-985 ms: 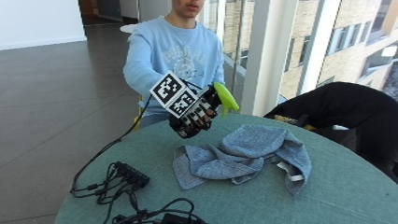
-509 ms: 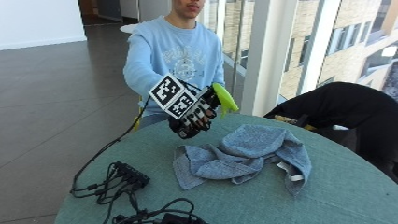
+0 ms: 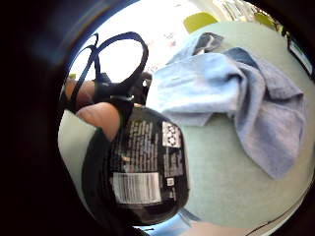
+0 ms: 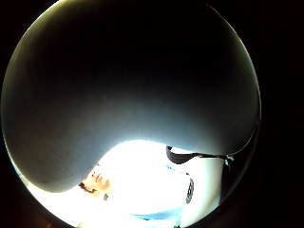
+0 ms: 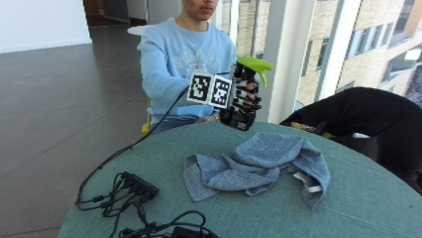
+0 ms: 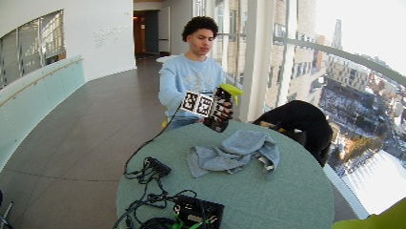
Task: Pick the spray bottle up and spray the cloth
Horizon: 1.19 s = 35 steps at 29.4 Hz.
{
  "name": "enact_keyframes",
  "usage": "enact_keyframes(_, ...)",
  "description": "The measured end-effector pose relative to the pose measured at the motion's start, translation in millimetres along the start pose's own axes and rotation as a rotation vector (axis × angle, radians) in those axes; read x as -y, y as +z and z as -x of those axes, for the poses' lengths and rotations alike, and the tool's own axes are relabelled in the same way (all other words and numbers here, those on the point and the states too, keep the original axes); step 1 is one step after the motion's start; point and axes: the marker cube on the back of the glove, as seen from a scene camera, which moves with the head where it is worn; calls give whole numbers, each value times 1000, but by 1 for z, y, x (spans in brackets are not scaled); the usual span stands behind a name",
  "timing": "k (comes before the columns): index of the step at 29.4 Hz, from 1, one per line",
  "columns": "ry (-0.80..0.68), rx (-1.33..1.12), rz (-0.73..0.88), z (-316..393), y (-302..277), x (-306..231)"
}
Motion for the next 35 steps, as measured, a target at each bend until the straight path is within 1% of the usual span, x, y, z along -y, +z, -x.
enact_keyframes(5,-63,92,16,16,57,23)
enact_keyframes(10,-98,119,46,22,115,45)
enact_keyframes(18,-109,145,47,13,176,62)
enact_keyframes(22,-104,122,38,4,190,66)
enact_keyframes(35,-104,103,26,-7,193,71)
